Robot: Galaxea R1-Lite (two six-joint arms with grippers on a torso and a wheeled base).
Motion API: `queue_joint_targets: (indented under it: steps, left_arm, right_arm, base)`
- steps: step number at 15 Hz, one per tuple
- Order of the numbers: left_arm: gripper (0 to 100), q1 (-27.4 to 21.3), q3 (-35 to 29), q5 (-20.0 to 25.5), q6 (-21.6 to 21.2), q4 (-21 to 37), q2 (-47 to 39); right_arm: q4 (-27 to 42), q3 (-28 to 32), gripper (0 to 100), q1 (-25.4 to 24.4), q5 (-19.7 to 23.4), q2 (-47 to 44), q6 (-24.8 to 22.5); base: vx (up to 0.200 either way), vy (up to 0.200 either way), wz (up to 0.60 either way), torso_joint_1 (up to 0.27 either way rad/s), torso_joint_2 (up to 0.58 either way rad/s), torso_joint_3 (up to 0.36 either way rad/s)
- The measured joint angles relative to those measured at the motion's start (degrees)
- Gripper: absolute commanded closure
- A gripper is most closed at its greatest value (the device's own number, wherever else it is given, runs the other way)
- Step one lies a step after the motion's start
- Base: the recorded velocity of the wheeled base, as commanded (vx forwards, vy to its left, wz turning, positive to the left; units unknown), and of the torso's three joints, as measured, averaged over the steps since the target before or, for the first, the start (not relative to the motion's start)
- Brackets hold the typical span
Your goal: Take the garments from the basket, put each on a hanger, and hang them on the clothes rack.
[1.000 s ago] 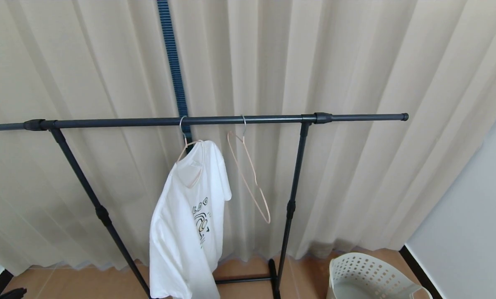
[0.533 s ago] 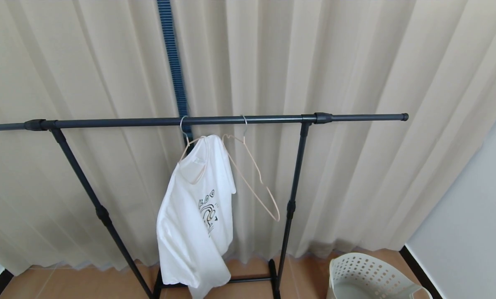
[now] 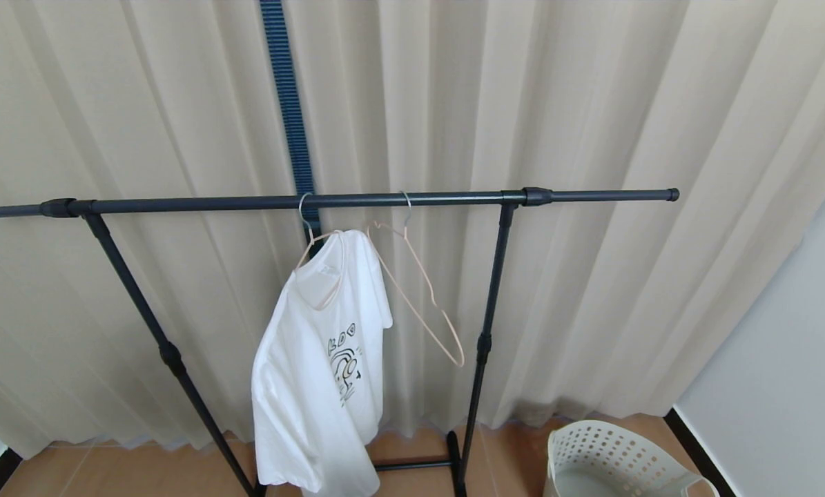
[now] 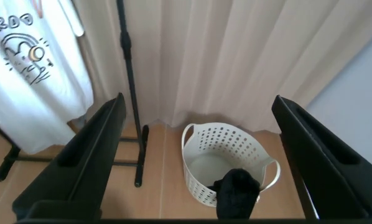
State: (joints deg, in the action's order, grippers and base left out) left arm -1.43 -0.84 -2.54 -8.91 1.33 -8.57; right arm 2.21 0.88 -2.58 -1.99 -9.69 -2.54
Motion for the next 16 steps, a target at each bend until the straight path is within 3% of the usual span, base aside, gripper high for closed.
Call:
queue_joint_targets:
  steps: [5,8,12,14,16]
  left_arm:
    - [0,1.78,-0.04,0.35,-0.56,0.00,5.66]
    - [0,1.18,-0.06,5.71,2.90,0.00,7.84]
    - [0,1.07,-0.09,7.86,3.83,0.96,8.52]
    - [0,1.07,-0.41,12.46,6.13,1.87,8.57]
    - [0,1.07,-0.59,12.87,6.57,1.95,8.59]
  right_arm:
    - [-0.13,0.00,0,3.77,0.05,4.44,0.46]
    - [-0.16,0.00,0,3.82,0.05,6.03,1.94]
    - [-0.27,0.09,0,3.07,0.13,8.66,3.88]
    - [-0.27,0.09,0,2.89,0.13,9.34,3.93]
    - [-0.29,0.09,0,2.88,0.16,9.58,3.97]
  base:
    - [0.000,0.000,0.00,0.000,0.00,0.000]
    - [0.000,0.000,0.00,0.000,0.00,0.000]
    - [0.000,0.000,0.00,0.000,0.00,0.000]
    - [0.000,0.000,0.00,0.000,0.00,0.000]
    - [0.000,0.000,0.00,0.000,0.00,0.000]
